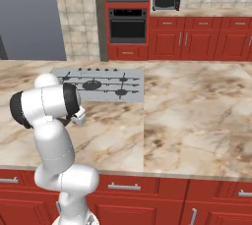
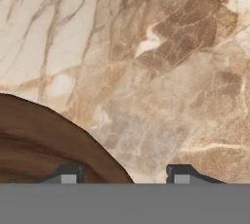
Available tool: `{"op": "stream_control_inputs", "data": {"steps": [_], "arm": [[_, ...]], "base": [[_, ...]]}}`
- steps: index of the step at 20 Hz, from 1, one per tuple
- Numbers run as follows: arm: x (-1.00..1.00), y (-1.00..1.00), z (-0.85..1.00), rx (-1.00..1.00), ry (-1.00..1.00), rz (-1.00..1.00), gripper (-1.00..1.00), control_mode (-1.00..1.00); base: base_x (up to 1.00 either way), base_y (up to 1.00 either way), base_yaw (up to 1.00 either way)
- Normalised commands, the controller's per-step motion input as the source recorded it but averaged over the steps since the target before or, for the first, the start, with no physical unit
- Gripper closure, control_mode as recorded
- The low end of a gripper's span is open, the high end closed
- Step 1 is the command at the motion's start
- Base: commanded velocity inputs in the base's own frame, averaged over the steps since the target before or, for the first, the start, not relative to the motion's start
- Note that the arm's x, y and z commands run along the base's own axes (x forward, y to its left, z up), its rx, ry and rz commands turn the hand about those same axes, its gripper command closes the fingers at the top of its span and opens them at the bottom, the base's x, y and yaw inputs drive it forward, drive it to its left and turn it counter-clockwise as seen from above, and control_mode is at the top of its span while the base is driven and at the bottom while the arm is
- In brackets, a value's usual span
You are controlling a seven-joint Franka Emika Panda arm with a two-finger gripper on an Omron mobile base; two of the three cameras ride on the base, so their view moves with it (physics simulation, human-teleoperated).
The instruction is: Pick the cup and bowl from the counter and place them on the counter next to the sink.
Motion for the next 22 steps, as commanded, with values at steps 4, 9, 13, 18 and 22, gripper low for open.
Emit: {"op": "stream_control_inputs", "data": {"steps": [4,9,13,18,22], "arm": [[-0.05,0.0,0.04,-0.01,0.0,0.0,1.0,-1.0],[-0.13,0.11,0.26,-0.07,0.0,0.0,1.0,-1.0],[-0.19,0.08,0.63,-0.09,-0.03,0.0,1.0,-1.0],[-0.28,-0.01,0.35,-0.02,-0.02,0.0,1.0,-1.0],[0.0,-0.11,0.0,0.01,-0.03,0.0,1.0,-1.0]], "base": [[0.0,0.0,0.0],[0.0,0.0,0.0],[0.0,0.0,0.0],[0.0,0.0,0.0],[0.0,0.0,0.0]]}}
